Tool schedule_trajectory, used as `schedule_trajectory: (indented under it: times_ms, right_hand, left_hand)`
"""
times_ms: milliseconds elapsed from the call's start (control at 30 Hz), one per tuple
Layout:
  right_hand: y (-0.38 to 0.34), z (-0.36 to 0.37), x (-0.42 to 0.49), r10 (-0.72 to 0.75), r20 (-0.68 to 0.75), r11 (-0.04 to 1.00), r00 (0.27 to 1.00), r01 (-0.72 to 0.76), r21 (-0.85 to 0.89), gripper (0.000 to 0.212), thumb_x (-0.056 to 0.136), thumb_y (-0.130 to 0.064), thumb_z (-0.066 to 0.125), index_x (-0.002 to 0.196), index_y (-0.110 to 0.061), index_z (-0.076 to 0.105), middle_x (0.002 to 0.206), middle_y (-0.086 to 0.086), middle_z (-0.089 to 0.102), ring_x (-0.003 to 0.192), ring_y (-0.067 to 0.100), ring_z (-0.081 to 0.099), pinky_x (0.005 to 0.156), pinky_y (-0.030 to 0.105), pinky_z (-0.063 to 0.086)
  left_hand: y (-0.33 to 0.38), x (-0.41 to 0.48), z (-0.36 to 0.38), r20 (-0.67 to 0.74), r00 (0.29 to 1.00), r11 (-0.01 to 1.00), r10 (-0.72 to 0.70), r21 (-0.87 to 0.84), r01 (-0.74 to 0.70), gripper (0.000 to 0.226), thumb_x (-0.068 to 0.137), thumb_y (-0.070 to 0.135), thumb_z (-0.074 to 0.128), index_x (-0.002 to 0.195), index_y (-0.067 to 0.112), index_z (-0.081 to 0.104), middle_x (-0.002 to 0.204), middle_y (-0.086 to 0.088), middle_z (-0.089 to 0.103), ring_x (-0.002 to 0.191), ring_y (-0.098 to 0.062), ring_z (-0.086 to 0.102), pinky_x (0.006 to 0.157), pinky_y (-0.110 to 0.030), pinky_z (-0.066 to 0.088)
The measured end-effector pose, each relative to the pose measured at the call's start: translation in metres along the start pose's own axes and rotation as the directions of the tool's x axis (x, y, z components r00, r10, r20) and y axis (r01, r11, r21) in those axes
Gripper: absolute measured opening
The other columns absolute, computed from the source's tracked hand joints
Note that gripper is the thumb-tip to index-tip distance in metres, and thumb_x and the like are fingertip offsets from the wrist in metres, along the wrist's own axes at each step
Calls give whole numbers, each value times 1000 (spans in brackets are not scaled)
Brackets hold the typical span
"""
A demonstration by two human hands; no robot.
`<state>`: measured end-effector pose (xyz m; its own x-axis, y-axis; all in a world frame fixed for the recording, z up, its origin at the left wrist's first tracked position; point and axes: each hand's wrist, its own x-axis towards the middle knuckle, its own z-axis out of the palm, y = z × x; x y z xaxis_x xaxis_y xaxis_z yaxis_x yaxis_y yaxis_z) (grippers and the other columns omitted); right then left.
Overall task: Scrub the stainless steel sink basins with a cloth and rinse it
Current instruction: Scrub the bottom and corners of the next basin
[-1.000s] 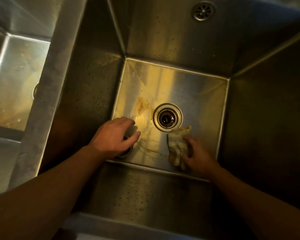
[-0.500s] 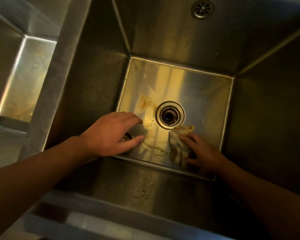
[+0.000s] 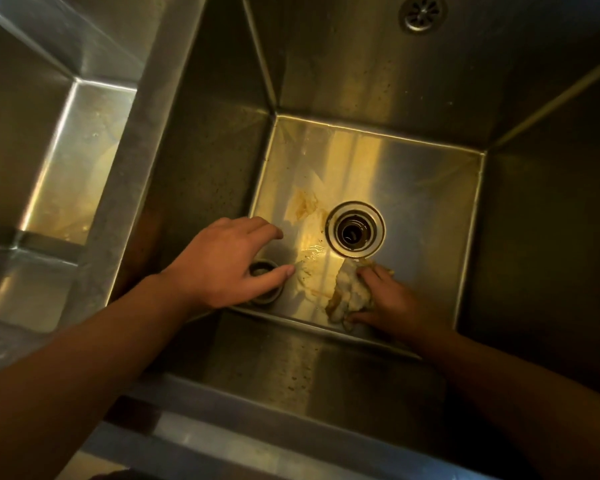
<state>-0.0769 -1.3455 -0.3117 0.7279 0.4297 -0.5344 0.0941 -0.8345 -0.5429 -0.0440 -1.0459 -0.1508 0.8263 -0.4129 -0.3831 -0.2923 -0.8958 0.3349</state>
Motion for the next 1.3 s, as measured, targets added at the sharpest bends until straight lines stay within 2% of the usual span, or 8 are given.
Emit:
schedule_trajectory:
  times_ms: [233, 433, 533, 667, 867, 1000, 1133, 1300]
  right_hand:
    - [-34, 20, 15, 23, -2, 999, 1000, -23, 37, 99, 70, -53, 81, 148, -26, 27, 147, -2, 38, 129, 19, 44, 102, 32, 39]
    - [-46, 23, 39, 62, -36, 995, 997, -59, 78, 94, 67, -54, 82, 141, -27, 32, 141, -2, 43, 124, 22, 49, 98, 38, 45]
    - [-52, 18, 54, 51, -121, 994, 991, -39, 101, 92, 66, -58, 81, 140, -28, 34, 137, 0, 46, 119, 25, 52, 92, 38, 47]
    - [-68, 9, 84, 118, -225, 986, 967, -88, 139, 96, 63, -62, 81, 139, -26, 34, 136, 5, 48, 117, 30, 54, 89, 38, 47]
    - [-57, 1, 76, 11, -248, 991, 969, 23, 133, 95, 67, -65, 77, 145, -28, 35, 137, 0, 47, 116, 23, 56, 90, 35, 50]
    - [-51, -8, 74, -9, -314, 970, 949, 85, 228, 77, 68, -49, 84, 135, -37, 46, 122, -12, 45, 105, 14, 57, 83, 31, 53]
    - [-56, 7, 86, -107, -276, 927, 955, 197, 321, 62, 72, -44, 84, 126, -28, 59, 119, -13, 47, 105, 8, 54, 90, 31, 53]
    - [-59, 21, 98, -52, -317, 927, 947, 163, 337, 55, 73, -42, 84, 121, -26, 63, 119, -9, 51, 105, 12, 57, 90, 37, 53]
  left_hand:
    - [-1, 3, 2, -3, 999, 999, -34, -35, 34, 70, 87, 76, 36, 135, 27, 51, 129, 8, 59, 113, -11, 55, 94, -28, 38]
    - [-3, 8, 7, 9, 998, 996, -60, -65, 60, 75, 85, 78, 34, 139, 27, 47, 131, 6, 59, 117, -12, 56, 98, -32, 42]
    - [-4, 10, 8, 2, 997, 994, -80, -70, 80, 75, 86, 77, 36, 141, 27, 45, 134, 5, 58, 119, -13, 55, 99, -32, 42]
    - [-6, 12, 9, -3, 996, 993, -94, -70, 93, 73, 86, 77, 37, 138, 27, 47, 131, 6, 59, 117, -13, 55, 96, -31, 41]
    - [-5, 14, 7, -32, 991, 986, -130, -106, 126, 71, 85, 75, 40, 136, 26, 50, 129, 6, 60, 114, -13, 56, 94, -31, 43]
    - [-6, 15, 9, -37, 989, 984, -142, -118, 136, 67, 87, 72, 43, 136, 27, 50, 129, 7, 60, 115, -12, 56, 95, -31, 42]
    - [-7, 16, 10, -44, 986, 979, -163, -129, 156, 65, 87, 72, 43, 135, 28, 51, 128, 7, 59, 114, -11, 55, 93, -30, 41]
    - [-8, 17, 10, -47, 980, 973, -193, -139, 185, 65, 88, 72, 42, 136, 28, 50, 130, 8, 59, 116, -11, 54, 95, -30, 42]
